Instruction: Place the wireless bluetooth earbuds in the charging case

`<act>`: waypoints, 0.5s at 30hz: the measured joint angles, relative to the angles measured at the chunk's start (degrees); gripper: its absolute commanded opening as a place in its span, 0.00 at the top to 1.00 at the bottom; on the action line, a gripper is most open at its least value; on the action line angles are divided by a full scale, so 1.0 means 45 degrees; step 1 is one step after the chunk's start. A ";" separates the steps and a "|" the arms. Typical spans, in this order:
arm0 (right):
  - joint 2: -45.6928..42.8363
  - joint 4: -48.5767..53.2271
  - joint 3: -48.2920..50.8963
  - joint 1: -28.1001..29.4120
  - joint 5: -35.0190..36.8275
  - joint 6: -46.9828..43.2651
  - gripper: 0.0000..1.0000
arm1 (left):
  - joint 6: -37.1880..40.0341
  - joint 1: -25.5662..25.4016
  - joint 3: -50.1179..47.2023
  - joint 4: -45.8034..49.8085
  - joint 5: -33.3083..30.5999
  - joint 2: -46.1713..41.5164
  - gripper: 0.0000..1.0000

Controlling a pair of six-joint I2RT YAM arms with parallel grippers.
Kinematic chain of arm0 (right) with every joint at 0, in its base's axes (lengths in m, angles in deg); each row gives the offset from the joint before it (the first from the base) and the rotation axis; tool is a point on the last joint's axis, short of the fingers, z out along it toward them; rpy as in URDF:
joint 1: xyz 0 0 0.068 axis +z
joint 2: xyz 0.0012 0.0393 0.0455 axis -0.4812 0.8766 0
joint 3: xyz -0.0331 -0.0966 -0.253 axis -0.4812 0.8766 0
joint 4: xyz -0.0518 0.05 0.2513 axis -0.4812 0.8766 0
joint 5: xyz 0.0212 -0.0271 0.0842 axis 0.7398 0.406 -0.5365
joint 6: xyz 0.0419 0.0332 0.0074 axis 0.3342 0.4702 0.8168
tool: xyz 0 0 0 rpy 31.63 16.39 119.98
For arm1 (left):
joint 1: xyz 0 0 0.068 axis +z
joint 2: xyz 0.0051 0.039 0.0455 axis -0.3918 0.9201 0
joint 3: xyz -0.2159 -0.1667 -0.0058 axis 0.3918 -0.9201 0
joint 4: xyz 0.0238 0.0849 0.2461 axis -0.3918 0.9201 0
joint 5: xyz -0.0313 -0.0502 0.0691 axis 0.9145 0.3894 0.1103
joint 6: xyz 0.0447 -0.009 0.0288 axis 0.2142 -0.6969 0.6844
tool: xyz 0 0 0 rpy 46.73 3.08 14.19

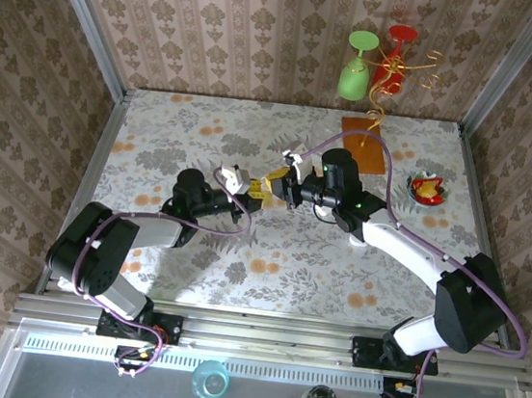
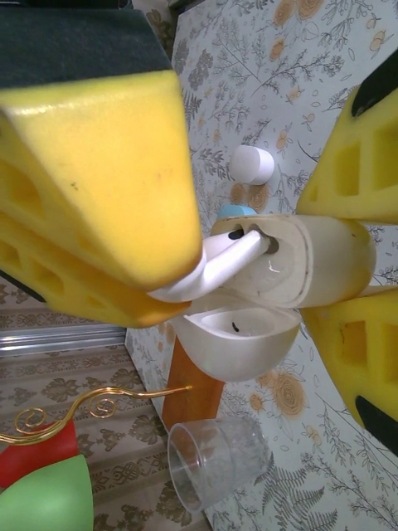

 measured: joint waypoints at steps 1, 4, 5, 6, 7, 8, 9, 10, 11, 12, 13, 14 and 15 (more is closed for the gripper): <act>0.0000 0.0005 0.0000 0.0000 0.0000 0.0000 0.86 | -0.0049 0.0005 0.0000 -0.0039 0.0000 0.0000 1.00; 0.0000 -0.0010 0.0000 0.0015 -0.0005 -0.0005 0.85 | -0.0248 0.0015 0.0000 -0.0112 0.0010 0.0000 1.00; 0.0000 -0.0024 0.0005 0.0024 -0.0005 -0.0005 0.85 | -0.0306 0.0024 0.0000 -0.0151 0.0049 0.0000 1.00; 0.0000 -0.0053 0.0005 0.0024 -0.0005 -0.0010 0.84 | -0.0403 0.0039 0.0000 -0.0189 0.0068 0.0000 1.00; 0.0000 -0.0097 0.0010 0.0024 -0.0010 -0.0010 0.84 | -0.0495 0.0049 0.0000 -0.0233 0.0092 0.0000 1.00; 0.0000 -0.0151 0.0019 0.0024 -0.0010 -0.0010 0.84 | -0.0578 0.0083 0.0000 -0.0291 0.0136 0.0000 1.00; 0.0000 -0.0228 0.0039 0.0029 -0.0010 -0.0029 0.84 | -0.0651 0.0121 -0.0005 -0.0340 0.0151 0.0000 1.00; -0.0005 -0.0282 0.0049 0.0044 -0.0010 -0.0063 0.84 | -0.0719 0.0146 -0.0005 -0.0369 0.0175 0.0000 1.00; -0.0005 -0.0340 0.0068 0.0049 -0.0010 -0.0102 0.84 | -0.0782 0.0175 -0.0005 -0.0389 0.0199 0.0000 1.00; -0.0015 -0.0384 0.0102 0.0053 -0.0010 -0.0151 0.84 | -0.0826 0.0185 -0.0005 -0.0398 0.0243 0.0000 1.00; -0.0029 -0.0403 0.0131 0.0058 -0.0010 -0.0185 0.84 | -0.0850 0.0189 -0.0005 -0.0398 0.0253 0.0000 1.00; -0.0039 -0.0442 0.0160 0.0058 -0.0010 -0.0204 0.85 | -0.0889 0.0189 -0.0010 -0.0398 0.0282 0.0000 1.00; -0.0044 -0.0471 0.0170 0.0058 -0.0005 -0.0228 0.85 | -0.0933 0.0194 -0.0010 -0.0403 0.0291 0.0000 1.00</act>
